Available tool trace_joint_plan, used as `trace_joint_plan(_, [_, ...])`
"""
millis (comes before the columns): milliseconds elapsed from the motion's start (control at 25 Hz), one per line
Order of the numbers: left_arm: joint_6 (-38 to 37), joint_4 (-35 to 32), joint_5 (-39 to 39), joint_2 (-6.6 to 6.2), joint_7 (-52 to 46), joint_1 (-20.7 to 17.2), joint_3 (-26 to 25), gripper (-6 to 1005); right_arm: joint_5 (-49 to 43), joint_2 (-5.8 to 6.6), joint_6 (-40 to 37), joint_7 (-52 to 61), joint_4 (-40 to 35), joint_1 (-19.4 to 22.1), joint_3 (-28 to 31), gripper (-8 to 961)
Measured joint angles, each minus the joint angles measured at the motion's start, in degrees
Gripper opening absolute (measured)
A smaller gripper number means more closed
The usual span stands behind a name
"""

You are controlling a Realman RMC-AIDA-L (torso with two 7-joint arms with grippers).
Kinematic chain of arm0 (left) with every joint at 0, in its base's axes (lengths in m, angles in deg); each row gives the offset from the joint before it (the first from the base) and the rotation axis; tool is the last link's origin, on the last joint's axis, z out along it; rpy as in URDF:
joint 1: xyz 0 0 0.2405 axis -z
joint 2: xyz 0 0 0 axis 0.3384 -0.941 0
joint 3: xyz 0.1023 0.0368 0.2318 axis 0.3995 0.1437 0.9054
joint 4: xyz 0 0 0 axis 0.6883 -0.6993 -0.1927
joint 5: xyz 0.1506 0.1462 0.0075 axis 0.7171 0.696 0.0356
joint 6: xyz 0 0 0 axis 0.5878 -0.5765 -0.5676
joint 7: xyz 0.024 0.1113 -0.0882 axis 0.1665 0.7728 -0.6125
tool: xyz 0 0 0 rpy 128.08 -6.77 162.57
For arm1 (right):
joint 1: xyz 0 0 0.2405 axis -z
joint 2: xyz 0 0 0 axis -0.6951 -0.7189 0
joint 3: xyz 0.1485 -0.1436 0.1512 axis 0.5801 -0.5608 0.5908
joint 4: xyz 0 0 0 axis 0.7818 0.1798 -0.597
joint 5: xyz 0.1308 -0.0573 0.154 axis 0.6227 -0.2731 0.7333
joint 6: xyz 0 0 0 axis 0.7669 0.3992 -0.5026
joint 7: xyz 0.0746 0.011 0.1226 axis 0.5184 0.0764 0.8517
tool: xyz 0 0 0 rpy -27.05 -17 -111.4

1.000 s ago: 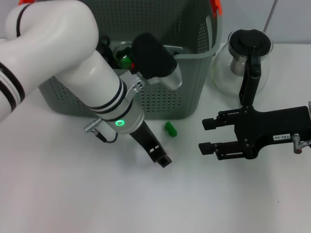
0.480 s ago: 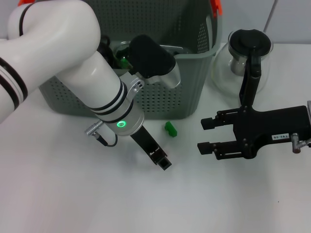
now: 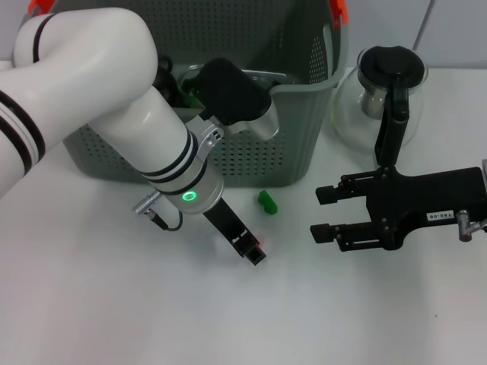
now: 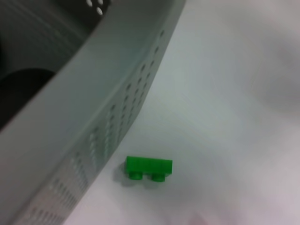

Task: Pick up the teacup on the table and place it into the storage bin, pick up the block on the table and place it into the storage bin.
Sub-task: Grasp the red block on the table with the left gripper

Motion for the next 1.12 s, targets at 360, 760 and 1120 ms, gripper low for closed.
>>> trace_joint_plan(360, [0.2,-0.3,0.0,0.09,0.0,0.1,0.2,562,-0.1,0.06,0.0,0.0,0.4,0.1,0.0,676])
trace_joint_plan(760, [0.8,-0.7,0.0,0.17,0.0,0.2,0.4,551,-0.1,0.10,0.0,0.0,0.5,0.1,0.0,676])
trace_joint_plan(1120, [1.1,-0.9,0.1,0.16,-0.1,0.3,0.2,413,-0.1,0.18,-0.1,0.0,0.5,0.1,0.0,677])
